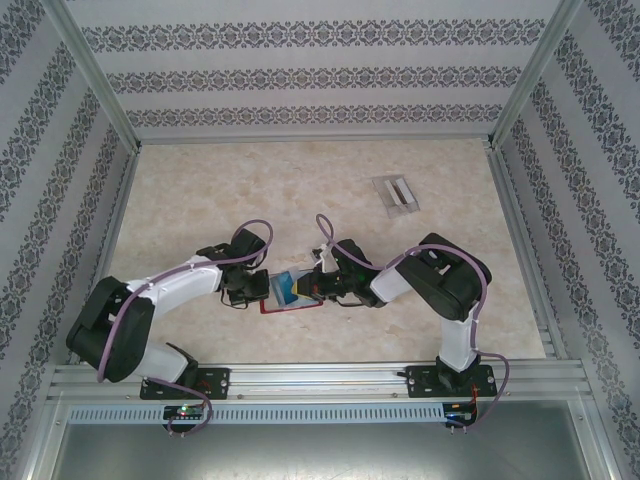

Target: Put the credit cards into the card holder

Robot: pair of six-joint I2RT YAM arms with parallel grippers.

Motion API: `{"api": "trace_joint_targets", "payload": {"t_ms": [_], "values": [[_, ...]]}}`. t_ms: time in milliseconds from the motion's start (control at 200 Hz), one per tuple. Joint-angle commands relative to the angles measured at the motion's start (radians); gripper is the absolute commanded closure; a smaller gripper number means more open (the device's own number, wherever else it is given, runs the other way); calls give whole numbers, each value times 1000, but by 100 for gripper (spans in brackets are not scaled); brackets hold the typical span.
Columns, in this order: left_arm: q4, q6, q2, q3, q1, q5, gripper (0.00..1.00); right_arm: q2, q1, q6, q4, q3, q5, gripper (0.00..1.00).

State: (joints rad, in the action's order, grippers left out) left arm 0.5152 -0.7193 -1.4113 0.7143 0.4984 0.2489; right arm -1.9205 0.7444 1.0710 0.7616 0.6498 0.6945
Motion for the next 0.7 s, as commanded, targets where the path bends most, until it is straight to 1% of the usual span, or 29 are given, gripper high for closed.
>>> {"api": "trace_joint_targets", "payload": {"t_ms": [0, 105, 170, 275, 355, 460, 590, 694], "values": [[72, 9, 36, -6, 6, -48, 92, -26, 5, -6, 6, 10, -43, 100], [100, -1, 22, -2, 6, -65, 91, -29, 9, 6, 12, 6, -54, 99], [72, -11, 9, -17, 7, -40, 91, -30, 10, 10, 22, 2, -67, 99], [61, -11, -20, -22, 6, -26, 94, -26, 12, 17, 27, -7, -93, 94], [52, -17, -32, -29, 7, -11, 96, -26, 17, 27, 33, -7, -98, 94], [-2, -20, -28, -48, 9, 29, 98, -29, 34, 39, 44, -6, -124, 93], [8, -21, -38, -37, 8, 29, 100, -44, 53, 68, 60, 5, -144, 85], [-14, -20, -43, -40, 8, 43, 100, -61, 59, 77, 66, 16, -142, 84]]}}
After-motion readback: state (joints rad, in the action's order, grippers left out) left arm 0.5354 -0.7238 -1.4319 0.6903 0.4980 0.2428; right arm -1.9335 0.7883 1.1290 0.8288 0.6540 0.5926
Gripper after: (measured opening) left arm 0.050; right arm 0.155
